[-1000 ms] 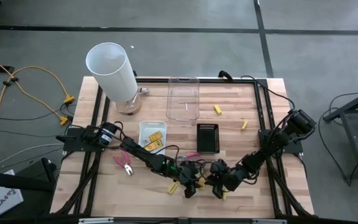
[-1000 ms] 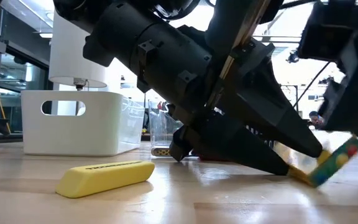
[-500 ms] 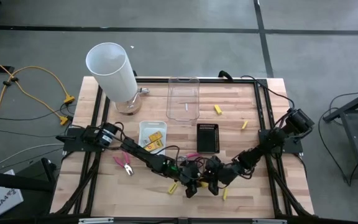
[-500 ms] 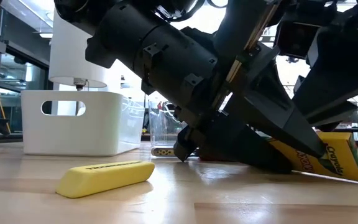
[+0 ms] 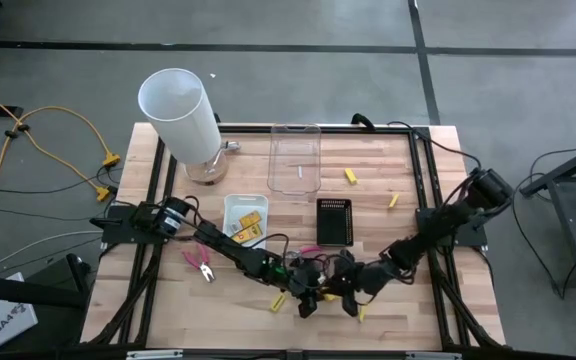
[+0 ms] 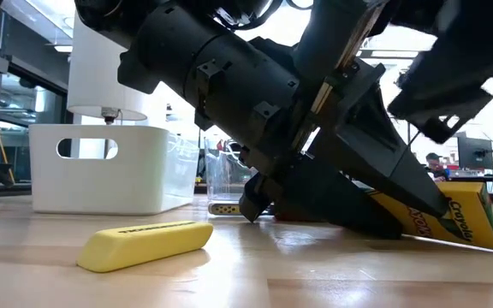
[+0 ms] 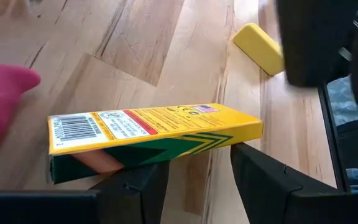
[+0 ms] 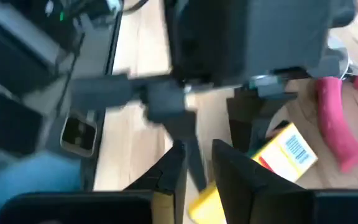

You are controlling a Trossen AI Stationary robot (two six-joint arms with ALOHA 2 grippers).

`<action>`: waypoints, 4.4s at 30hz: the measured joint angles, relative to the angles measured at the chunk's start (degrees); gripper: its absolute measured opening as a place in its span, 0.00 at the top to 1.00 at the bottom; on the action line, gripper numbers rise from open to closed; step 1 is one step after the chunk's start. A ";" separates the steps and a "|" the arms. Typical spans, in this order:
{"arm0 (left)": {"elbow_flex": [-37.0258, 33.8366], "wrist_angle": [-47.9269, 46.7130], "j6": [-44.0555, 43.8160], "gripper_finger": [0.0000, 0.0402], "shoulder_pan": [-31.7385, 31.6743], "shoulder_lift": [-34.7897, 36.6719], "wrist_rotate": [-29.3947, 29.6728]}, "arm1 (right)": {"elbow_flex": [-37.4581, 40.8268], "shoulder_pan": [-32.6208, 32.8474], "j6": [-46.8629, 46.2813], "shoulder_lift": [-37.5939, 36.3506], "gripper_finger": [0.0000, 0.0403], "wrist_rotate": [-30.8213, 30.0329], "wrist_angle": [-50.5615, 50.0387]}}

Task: Pick & Place School Supplies
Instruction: Put the box of crayon into the white bin

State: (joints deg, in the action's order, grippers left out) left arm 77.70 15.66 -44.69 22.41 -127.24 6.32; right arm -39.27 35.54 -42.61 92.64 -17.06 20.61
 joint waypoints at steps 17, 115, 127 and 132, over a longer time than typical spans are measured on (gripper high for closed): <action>-0.03 0.00 0.13 0.58 -0.15 0.00 -0.16 | 0.02 8.43 -0.63 -2.88 0.71 -2.15 -8.36; -0.10 3.93 3.04 0.58 -0.92 -0.17 -0.40 | -22.14 12.70 -9.82 22.84 0.62 -27.38 -34.16; -0.10 3.80 3.10 0.58 -0.88 -0.15 -0.36 | -22.14 12.54 -13.39 22.82 0.89 -26.25 -35.45; -0.10 3.90 2.98 0.58 -0.87 -0.15 -0.19 | -22.14 12.97 -16.08 22.79 0.91 -26.27 -37.39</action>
State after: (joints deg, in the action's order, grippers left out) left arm 77.60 19.56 -41.70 21.54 -127.39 6.13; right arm -61.41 48.51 -58.69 115.43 -43.33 -16.79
